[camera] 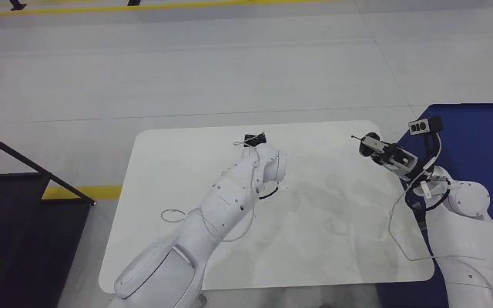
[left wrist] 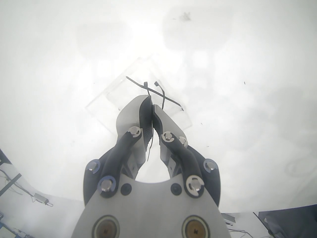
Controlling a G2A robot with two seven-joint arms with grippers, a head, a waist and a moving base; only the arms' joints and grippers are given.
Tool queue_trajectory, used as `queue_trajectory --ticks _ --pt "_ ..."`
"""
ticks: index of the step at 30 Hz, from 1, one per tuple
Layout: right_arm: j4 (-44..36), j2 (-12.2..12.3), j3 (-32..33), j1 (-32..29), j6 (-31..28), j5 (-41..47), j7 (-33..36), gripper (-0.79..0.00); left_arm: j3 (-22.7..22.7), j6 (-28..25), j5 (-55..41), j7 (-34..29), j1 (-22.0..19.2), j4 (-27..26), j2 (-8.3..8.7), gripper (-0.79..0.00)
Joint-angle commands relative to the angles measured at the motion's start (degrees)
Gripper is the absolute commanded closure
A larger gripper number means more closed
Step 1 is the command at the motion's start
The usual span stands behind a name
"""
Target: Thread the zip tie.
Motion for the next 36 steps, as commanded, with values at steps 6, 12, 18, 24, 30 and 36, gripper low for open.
queue_trajectory --ticks 6,12,18,24,30,36 --pt "0.0 0.0 0.0 0.0 0.0 0.0 0.0 0.000 -6.8 -3.7 10.5 -3.4 7.2 -13.2 3.43 0.000" --pt "0.0 0.0 0.0 0.0 0.0 0.0 0.0 0.000 -15.7 -7.3 23.5 -7.0 18.2 -31.0 4.67 0.000" --pt "0.0 0.0 0.0 0.0 0.0 0.0 0.0 0.000 -20.9 -7.0 32.0 -6.7 28.2 -47.2 2.79 0.000" --pt "0.0 0.0 0.0 0.0 0.0 0.0 0.0 0.000 -21.0 -6.6 32.2 -6.3 29.7 -49.1 2.02 0.000" --pt "0.0 0.0 0.0 0.0 0.0 0.0 0.0 0.000 -21.0 -6.6 32.2 -6.3 29.7 -49.1 2.02 0.000" --pt "0.0 0.0 0.0 0.0 0.0 0.0 0.0 0.000 -21.0 -6.6 32.2 -6.3 29.7 -49.1 2.02 0.000"
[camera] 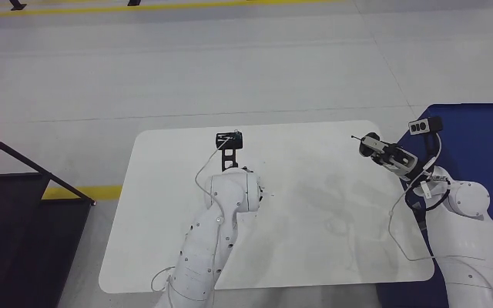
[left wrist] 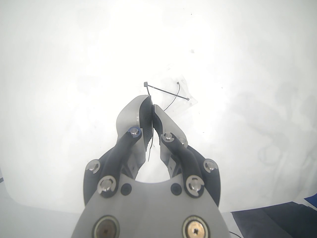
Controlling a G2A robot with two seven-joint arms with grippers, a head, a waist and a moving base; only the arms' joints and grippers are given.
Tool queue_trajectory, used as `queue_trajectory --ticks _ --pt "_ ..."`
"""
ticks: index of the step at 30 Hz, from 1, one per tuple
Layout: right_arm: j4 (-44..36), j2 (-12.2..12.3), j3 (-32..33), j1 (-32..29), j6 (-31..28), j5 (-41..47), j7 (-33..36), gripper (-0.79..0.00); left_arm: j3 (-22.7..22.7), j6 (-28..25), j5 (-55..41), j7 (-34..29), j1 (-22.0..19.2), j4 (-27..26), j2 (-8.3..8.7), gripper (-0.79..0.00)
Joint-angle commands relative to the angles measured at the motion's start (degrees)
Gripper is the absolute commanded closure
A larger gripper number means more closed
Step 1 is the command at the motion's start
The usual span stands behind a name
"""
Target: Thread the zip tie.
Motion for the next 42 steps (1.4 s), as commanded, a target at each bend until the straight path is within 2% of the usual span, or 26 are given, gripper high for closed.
queue_trajectory --ticks 1,2,3,7,10,12,14,23,26,28,31,33,35,37,42 --pt "0.0 0.0 0.0 0.0 0.0 0.0 0.0 0.000 0.0 0.0 0.0 0.0 0.0 0.0 0.00 0.000" --pt "0.0 0.0 -0.2 -0.2 0.7 0.2 -0.2 0.000 0.0 -0.1 -0.1 0.7 0.1 -0.3 0.00 0.000" --pt "-1.0 -0.1 -1.3 -0.7 4.4 1.2 0.1 0.000 -0.5 0.3 -1.7 3.6 0.8 -2.1 -0.02 0.000" --pt "-5.6 0.4 -4.0 -1.9 19.8 0.3 3.4 0.000 -4.5 0.0 -15.4 14.7 6.1 -13.5 -0.14 0.000" --pt "-8.1 0.6 -5.1 -3.0 27.1 0.6 3.9 0.000 -7.3 -4.5 -30.8 21.2 11.0 -20.2 -0.25 0.000" --pt "-9.9 0.6 -5.7 -4.5 29.8 1.3 3.3 0.000 -7.9 -9.8 -34.5 26.5 14.0 -21.8 0.02 0.000" --pt "-12.0 0.6 -6.3 -6.2 33.2 3.1 2.5 0.000 -7.5 -12.2 -34.0 31.5 16.1 -22.2 0.25 0.000" --pt "-12.4 0.6 -6.3 -6.4 33.5 3.3 2.2 0.000 -7.4 -12.4 -34.1 31.9 16.1 -22.2 0.25 0.000" --pt "-14.6 0.1 -8.7 -8.4 33.6 4.2 -3.0 0.000 -5.1 -11.8 -39.5 42.6 17.9 -23.6 -0.08 0.000" --pt "-15.9 -0.2 -9.9 -9.6 33.4 6.3 -5.9 0.000 -2.2 -13.8 -39.5 51.6 19.1 -23.9 0.41 0.000" --pt "-17.9 -0.6 -11.1 -11.3 29.7 5.5 -10.2 0.000 1.6 -17.1 -38.9 65.7 21.1 -22.1 1.23 0.000" --pt "-19.5 -0.7 -11.6 -12.4 27.5 5.1 -12.0 0.000 3.8 -18.7 -38.9 72.4 21.4 -19.9 1.69 0.000" --pt "-20.8 -0.8 -11.6 -13.7 24.0 4.1 -14.5 0.000 5.5 -19.3 -38.8 75.1 21.5 -18.8 2.02 0.000" --pt "-21.9 -1.0 -11.5 -14.8 20.4 3.9 -16.4 0.000 5.5 -19.3 -38.8 75.1 21.5 -18.8 2.02 0.000" --pt "-21.9 -1.0 -11.5 -14.8 20.4 3.9 -16.4 0.000 5.5 -19.3 -38.8 75.1 21.5 -18.8 2.02 0.000"
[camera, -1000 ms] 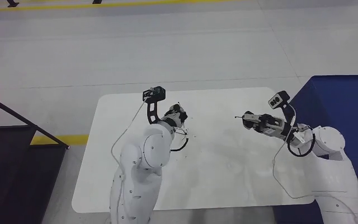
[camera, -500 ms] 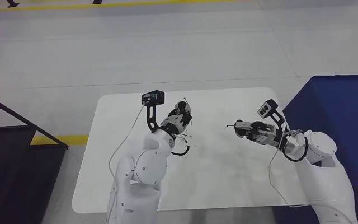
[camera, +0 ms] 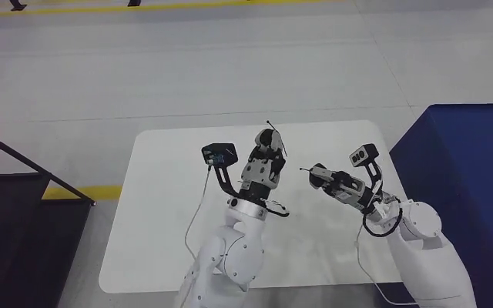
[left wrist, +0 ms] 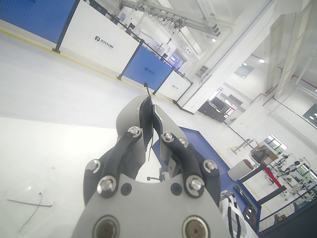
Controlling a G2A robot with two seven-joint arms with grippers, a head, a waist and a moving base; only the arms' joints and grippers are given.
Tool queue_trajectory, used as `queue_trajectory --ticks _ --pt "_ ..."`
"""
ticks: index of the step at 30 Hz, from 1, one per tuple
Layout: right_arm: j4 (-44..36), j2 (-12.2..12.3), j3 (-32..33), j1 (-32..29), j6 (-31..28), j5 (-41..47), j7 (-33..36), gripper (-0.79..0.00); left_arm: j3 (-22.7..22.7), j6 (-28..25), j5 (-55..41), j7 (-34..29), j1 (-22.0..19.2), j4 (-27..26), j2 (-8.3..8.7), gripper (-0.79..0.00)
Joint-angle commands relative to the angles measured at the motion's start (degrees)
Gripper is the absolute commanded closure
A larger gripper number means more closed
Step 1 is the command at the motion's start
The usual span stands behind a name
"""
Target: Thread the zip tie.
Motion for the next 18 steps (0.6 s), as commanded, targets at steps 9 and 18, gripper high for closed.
queue_trajectory --ticks 9,18 --pt "-1.3 -0.5 -1.3 -0.7 -2.6 3.1 -2.4 0.000 1.8 -2.6 0.7 1.4 0.3 1.8 0.52 0.000" --pt "-0.4 -0.7 -2.0 0.7 -3.1 3.4 -2.1 0.000 2.0 -3.7 1.1 0.3 -0.8 2.9 0.81 0.000"
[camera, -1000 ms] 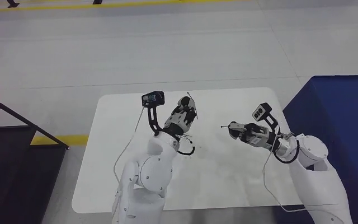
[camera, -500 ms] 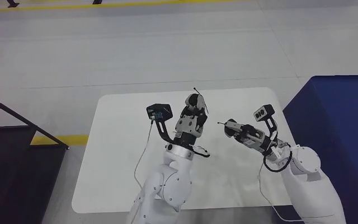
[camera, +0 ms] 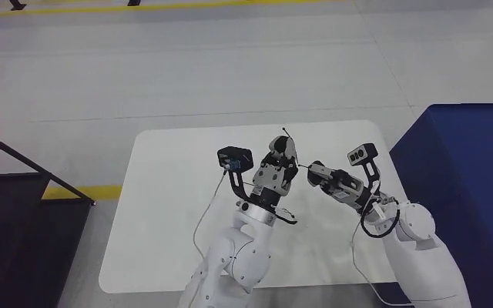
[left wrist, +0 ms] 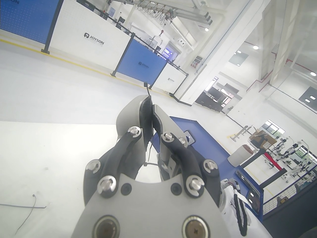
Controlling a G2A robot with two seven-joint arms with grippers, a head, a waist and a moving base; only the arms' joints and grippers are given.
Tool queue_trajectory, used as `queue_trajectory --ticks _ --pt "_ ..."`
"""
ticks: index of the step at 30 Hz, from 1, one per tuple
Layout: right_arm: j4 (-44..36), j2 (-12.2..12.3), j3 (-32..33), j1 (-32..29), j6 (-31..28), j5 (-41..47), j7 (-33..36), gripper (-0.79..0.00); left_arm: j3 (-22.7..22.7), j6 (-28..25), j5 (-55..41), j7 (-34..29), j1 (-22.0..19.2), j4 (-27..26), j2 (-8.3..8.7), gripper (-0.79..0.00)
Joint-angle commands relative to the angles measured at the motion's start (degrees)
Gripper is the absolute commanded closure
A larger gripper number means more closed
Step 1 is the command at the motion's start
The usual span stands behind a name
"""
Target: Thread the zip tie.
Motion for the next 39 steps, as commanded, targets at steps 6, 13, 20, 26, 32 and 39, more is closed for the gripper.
queue_trajectory --ticks 6,13,20,26,32,39 --pt "0.0 -0.1 -0.3 0.5 -1.1 0.7 0.5 0.000 -0.3 0.3 -0.7 -0.9 -1.0 0.7 0.12 0.000" --pt "0.2 -0.1 -0.4 0.6 -1.3 0.2 0.8 0.000 -0.5 0.0 -1.4 -0.9 -1.2 0.8 0.32 0.000" --pt "0.2 -0.1 -0.4 0.6 -1.3 0.2 0.8 0.000 -0.5 0.4 -0.2 -2.9 -1.4 1.3 0.63 0.000" --pt "0.2 -0.1 -0.4 0.6 -1.3 0.2 0.8 0.000 -0.5 0.6 -0.5 -3.5 -1.5 1.1 0.80 0.000" --pt "-1.2 -0.2 -0.4 0.0 -3.1 -1.7 -1.5 0.000 -0.8 1.0 -1.2 -4.3 -1.4 1.1 0.98 0.000" --pt "-2.2 -0.4 -0.4 -1.1 -5.4 -2.3 -2.7 0.000 -1.3 1.4 -2.6 -4.8 -1.5 1.2 1.14 0.000"
